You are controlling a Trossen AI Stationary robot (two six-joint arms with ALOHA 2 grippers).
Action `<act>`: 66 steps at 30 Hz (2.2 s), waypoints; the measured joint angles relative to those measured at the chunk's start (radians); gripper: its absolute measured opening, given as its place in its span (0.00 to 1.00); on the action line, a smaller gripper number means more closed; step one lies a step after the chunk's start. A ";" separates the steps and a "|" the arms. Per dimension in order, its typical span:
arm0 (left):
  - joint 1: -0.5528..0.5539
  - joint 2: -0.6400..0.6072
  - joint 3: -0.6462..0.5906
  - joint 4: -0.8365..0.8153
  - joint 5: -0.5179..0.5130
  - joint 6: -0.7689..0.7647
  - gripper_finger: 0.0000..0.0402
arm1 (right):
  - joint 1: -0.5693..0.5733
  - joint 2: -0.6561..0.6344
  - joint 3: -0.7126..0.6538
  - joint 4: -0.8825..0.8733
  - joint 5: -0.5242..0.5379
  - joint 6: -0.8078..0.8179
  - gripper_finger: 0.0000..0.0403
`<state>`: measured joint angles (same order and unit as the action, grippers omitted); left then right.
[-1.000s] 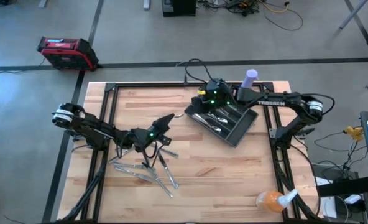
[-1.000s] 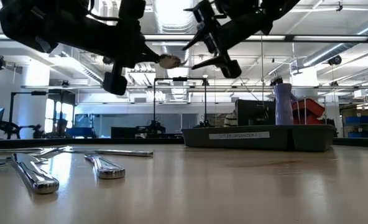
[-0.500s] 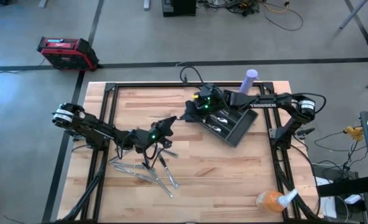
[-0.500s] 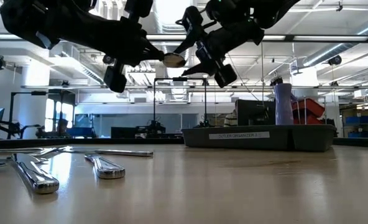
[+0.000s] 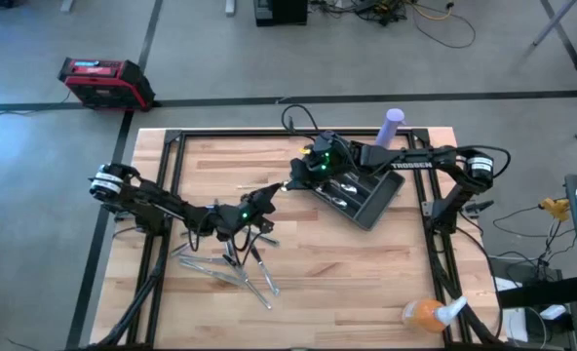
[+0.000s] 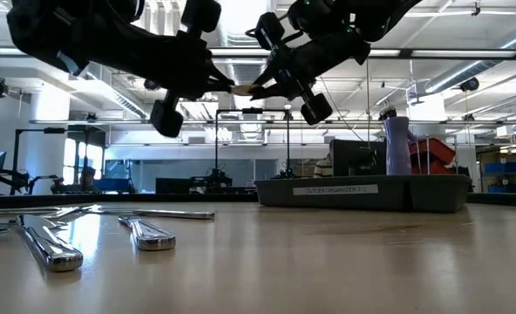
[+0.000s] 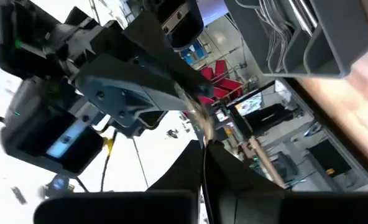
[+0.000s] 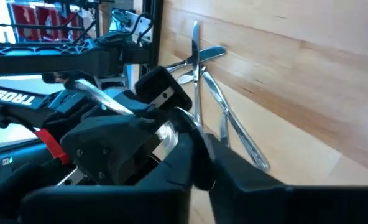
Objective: Sort silverware
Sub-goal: Put the spoon into the bottom middle left compartment of the silverware tray
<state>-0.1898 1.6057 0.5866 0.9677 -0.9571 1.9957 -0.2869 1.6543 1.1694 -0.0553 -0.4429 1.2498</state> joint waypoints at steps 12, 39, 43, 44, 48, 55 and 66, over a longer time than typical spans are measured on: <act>0.002 -0.003 0.002 -0.004 0.033 -0.299 0.22 | 0.004 -0.001 0.001 0.022 0.074 -0.159 0.00; 0.035 -0.040 -0.226 -0.003 0.003 -1.057 0.36 | -0.090 -0.293 -0.573 0.270 0.603 0.062 0.00; 0.074 -0.040 -0.248 -0.002 0.099 -1.129 0.31 | 0.018 -0.378 -0.668 0.269 0.796 0.218 0.00; 0.088 -0.040 -0.253 -0.003 0.128 -1.145 0.31 | 0.045 -0.388 -0.681 0.273 0.840 0.250 0.00; 0.154 -0.040 -0.254 0.000 0.245 -1.203 0.29 | 0.108 -0.394 -0.700 0.215 0.917 0.359 0.00; 0.248 -0.040 -0.255 0.002 0.383 -1.275 0.29 | 0.116 -0.319 -0.700 0.162 0.932 0.470 0.00; 0.254 -0.053 -0.258 -0.004 0.394 -1.399 0.29 | 0.110 -0.278 -0.689 0.164 0.939 0.455 0.00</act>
<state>0.0647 1.5524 0.3283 0.9635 -0.5626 0.5968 -0.1764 1.3763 0.4807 0.1089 0.4962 1.7046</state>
